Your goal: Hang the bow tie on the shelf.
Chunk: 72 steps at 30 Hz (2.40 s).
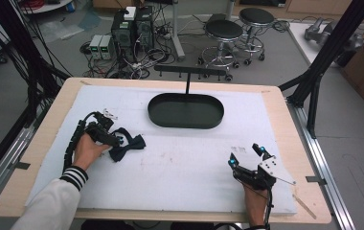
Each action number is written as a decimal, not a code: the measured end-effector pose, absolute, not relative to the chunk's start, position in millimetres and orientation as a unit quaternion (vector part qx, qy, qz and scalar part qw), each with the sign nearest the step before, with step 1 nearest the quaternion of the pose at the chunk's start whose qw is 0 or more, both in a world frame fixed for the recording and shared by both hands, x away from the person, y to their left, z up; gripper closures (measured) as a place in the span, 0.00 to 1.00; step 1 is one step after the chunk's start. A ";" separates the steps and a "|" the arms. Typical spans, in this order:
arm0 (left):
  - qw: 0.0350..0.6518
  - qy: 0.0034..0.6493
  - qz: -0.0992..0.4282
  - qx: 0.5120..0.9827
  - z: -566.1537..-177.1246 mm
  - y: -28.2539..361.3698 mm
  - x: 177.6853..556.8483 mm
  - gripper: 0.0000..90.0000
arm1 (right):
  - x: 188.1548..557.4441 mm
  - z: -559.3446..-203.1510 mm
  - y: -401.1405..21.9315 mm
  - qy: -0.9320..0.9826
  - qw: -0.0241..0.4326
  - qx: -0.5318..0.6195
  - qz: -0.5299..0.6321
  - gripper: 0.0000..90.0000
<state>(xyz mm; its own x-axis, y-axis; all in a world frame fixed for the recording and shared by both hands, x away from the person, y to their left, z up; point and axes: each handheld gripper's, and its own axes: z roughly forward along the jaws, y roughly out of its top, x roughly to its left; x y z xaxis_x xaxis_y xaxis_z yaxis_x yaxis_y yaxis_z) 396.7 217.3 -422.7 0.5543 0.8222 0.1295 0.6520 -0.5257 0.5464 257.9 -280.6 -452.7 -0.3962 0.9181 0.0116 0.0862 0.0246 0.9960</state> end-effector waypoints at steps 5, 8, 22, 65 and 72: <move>0.229 0.437 0.189 0.849 -423.3 216.2 397.8 0.38 | 257.9 -452.6 -280.5 0.614 0.367 0.409 0.566 0.11; 0.235 0.436 0.185 0.849 -423.0 215.9 397.7 0.44 | 257.9 -452.6 -280.5 0.614 0.368 0.409 0.566 0.11; 0.256 0.450 0.164 0.840 -423.2 218.4 400.9 0.77 | 257.7 -452.7 -280.4 0.615 0.367 0.409 0.566 0.11; 0.461 0.364 0.227 0.777 -360.1 210.8 376.1 0.98 | 257.9 -452.6 -280.4 0.614 0.368 0.409 0.566 0.11; 0.469 0.351 0.230 0.777 -347.1 201.9 378.7 0.98 | 257.9 -452.6 -280.5 0.614 0.367 0.409 0.566 0.11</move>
<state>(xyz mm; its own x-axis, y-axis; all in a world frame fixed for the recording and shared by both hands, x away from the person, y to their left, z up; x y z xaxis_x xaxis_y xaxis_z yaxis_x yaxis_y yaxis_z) 378.7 201.9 -347.1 0.6480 0.7612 0.0278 0.3296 -0.3131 0.8907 257.9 -280.5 -452.6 -0.3958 0.9183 0.0115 0.0861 0.0246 0.9960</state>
